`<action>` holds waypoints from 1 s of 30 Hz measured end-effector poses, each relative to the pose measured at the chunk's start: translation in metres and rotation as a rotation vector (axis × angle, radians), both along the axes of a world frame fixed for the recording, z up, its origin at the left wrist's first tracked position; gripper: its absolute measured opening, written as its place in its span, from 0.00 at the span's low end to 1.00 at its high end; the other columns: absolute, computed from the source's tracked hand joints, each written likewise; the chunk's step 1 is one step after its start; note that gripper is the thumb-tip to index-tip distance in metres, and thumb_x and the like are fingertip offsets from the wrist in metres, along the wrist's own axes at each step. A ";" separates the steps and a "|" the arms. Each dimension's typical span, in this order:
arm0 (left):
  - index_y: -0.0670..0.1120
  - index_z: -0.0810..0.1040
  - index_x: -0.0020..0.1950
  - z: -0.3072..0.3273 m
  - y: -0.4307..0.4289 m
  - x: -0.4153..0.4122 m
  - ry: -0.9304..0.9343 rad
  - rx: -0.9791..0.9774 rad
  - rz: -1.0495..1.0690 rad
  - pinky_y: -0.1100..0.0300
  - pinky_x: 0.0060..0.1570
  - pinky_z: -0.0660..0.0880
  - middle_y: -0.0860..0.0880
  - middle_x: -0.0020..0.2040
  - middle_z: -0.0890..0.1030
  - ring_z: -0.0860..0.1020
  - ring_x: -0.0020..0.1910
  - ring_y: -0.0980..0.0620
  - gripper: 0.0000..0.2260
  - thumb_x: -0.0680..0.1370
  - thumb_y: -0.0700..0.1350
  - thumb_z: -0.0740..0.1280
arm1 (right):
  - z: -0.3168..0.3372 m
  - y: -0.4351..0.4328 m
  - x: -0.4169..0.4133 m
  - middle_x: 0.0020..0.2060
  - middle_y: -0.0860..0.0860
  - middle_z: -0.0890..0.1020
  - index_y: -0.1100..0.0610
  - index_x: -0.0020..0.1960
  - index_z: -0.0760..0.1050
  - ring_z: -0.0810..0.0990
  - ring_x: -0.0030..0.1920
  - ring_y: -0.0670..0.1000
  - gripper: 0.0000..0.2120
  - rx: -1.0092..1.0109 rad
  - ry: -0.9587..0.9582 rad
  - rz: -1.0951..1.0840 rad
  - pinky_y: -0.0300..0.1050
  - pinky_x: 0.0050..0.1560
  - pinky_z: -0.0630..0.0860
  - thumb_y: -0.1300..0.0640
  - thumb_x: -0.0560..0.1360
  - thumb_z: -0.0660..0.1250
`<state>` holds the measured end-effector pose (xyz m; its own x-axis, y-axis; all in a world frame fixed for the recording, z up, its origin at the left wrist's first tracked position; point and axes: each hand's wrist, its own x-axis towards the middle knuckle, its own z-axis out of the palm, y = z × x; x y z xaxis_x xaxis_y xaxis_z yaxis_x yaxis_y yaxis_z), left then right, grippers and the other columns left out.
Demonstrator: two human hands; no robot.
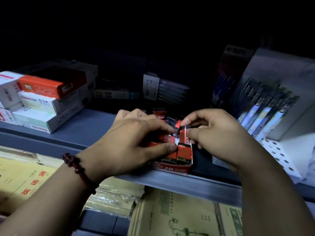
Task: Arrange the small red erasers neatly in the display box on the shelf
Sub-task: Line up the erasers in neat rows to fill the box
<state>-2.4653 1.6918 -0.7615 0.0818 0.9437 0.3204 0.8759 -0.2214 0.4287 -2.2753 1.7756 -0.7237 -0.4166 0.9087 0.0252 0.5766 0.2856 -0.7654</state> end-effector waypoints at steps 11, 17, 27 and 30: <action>0.65 0.80 0.59 0.000 -0.002 0.004 -0.305 -0.003 -0.004 0.55 0.69 0.64 0.80 0.54 0.73 0.66 0.59 0.74 0.21 0.68 0.68 0.73 | -0.008 0.003 -0.010 0.36 0.53 0.83 0.57 0.48 0.82 0.77 0.33 0.46 0.06 -0.196 0.367 -0.042 0.36 0.30 0.69 0.61 0.73 0.76; 0.55 0.82 0.61 -0.008 0.003 0.000 -0.610 -0.001 -0.028 0.45 0.61 0.78 0.51 0.46 0.86 0.83 0.53 0.50 0.18 0.72 0.47 0.79 | -0.012 0.003 -0.016 0.29 0.49 0.79 0.58 0.45 0.83 0.73 0.28 0.44 0.08 -0.189 0.424 -0.073 0.33 0.27 0.67 0.54 0.72 0.78; 0.53 0.79 0.63 -0.007 0.003 0.002 -0.680 -0.013 -0.059 0.47 0.58 0.81 0.50 0.44 0.87 0.85 0.50 0.50 0.24 0.67 0.49 0.78 | 0.003 -0.006 -0.009 0.34 0.52 0.83 0.59 0.49 0.82 0.78 0.30 0.45 0.06 -0.193 0.360 0.063 0.31 0.28 0.70 0.66 0.74 0.74; 0.55 0.80 0.60 -0.005 0.002 0.003 -0.616 -0.013 -0.048 0.49 0.62 0.76 0.55 0.45 0.87 0.81 0.52 0.52 0.23 0.66 0.55 0.76 | 0.003 0.001 -0.004 0.30 0.48 0.83 0.54 0.45 0.82 0.78 0.30 0.43 0.04 0.025 0.283 -0.075 0.36 0.32 0.71 0.62 0.74 0.74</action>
<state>-2.4623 1.6936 -0.7662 -0.0724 0.9477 0.3107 0.4556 -0.2457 0.8556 -2.2791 1.7764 -0.7207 -0.3217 0.9342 0.1540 0.3613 0.2715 -0.8920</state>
